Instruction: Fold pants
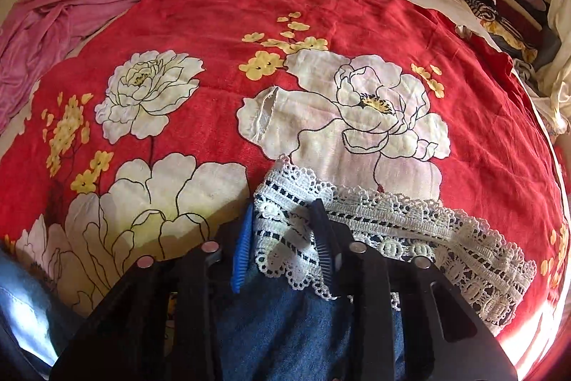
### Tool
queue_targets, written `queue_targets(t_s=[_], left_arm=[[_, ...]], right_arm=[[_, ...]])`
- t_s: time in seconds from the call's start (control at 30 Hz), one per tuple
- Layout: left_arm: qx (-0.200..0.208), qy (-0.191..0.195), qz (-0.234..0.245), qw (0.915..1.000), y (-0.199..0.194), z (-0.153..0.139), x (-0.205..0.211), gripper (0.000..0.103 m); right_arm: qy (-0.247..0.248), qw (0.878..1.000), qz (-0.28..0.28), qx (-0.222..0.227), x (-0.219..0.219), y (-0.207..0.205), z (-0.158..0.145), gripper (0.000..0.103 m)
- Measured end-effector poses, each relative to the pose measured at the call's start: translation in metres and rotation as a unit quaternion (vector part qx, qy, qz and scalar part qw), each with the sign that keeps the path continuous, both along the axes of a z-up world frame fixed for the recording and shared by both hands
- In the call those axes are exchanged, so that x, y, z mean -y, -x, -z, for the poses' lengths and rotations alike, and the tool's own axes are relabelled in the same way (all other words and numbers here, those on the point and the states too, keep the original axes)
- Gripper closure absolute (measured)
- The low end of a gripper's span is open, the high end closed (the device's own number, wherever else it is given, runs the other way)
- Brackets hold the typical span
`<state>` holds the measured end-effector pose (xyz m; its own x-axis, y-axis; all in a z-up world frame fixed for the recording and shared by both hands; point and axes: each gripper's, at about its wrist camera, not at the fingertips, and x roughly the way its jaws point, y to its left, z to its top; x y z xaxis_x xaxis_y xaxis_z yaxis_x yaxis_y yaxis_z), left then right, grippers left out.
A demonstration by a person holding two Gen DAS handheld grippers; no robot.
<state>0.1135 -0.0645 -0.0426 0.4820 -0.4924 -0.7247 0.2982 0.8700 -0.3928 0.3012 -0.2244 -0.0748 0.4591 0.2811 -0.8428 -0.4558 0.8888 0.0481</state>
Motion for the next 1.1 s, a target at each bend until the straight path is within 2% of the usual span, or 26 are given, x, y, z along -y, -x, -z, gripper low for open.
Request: queue_targets(t_s=[0.03,0.17,0.27,0.37,0.47,0.57,0.7,0.8,0.97,1.03,1.1], left_arm=[[0.0,0.003,0.0,1.0,0.0,-0.001,-0.001,0.082],[0.002,0.005,0.0,1.0,-0.003,-0.002,-0.001,0.079],[0.011,0.001,0.001,0.9999,-0.003,-0.006,0.003,0.071],[0.023,-0.017,0.006,0.9996,-0.004,-0.003,0.01,0.071],[0.026,-0.035,0.011,0.999,0.001,-0.003,0.017,0.094],[0.031,-0.038,0.028,0.9984,0.009,-0.007,0.018,0.103],[0.053,-0.051,0.042,0.9964,0.022,-0.014,0.014,0.103],[0.046,-0.063,0.035,0.9963,0.026,-0.009,0.007,0.103],[0.044,-0.067,0.035,0.9961,0.025,-0.005,0.005,0.102],[0.049,-0.076,0.037,0.9953,0.026,-0.007,0.009,0.102],[0.051,-0.08,0.036,0.9948,0.026,-0.008,0.011,0.1]], right_arm=[[-0.023,1.0,0.007,-0.005,0.009,0.002,-0.004,0.092],[-0.108,0.994,0.026,0.003,0.052,0.023,-0.028,0.092],[-0.168,0.985,0.046,0.014,0.089,0.048,-0.049,0.092],[-0.221,0.971,0.084,0.033,0.13,0.075,-0.066,0.092],[-0.249,0.958,0.131,0.057,0.17,0.103,-0.078,0.092],[-0.278,0.942,0.174,0.07,0.207,0.134,-0.08,0.092],[-0.311,0.924,0.208,0.072,0.24,0.184,-0.072,0.092],[-0.312,0.922,0.218,0.063,0.252,0.22,-0.056,0.092],[-0.305,0.924,0.229,0.031,0.26,0.238,-0.022,0.086],[-0.301,0.926,0.224,0.041,0.261,0.236,-0.022,0.053],[-0.266,0.936,0.22,0.061,0.258,0.227,-0.029,0.051]])
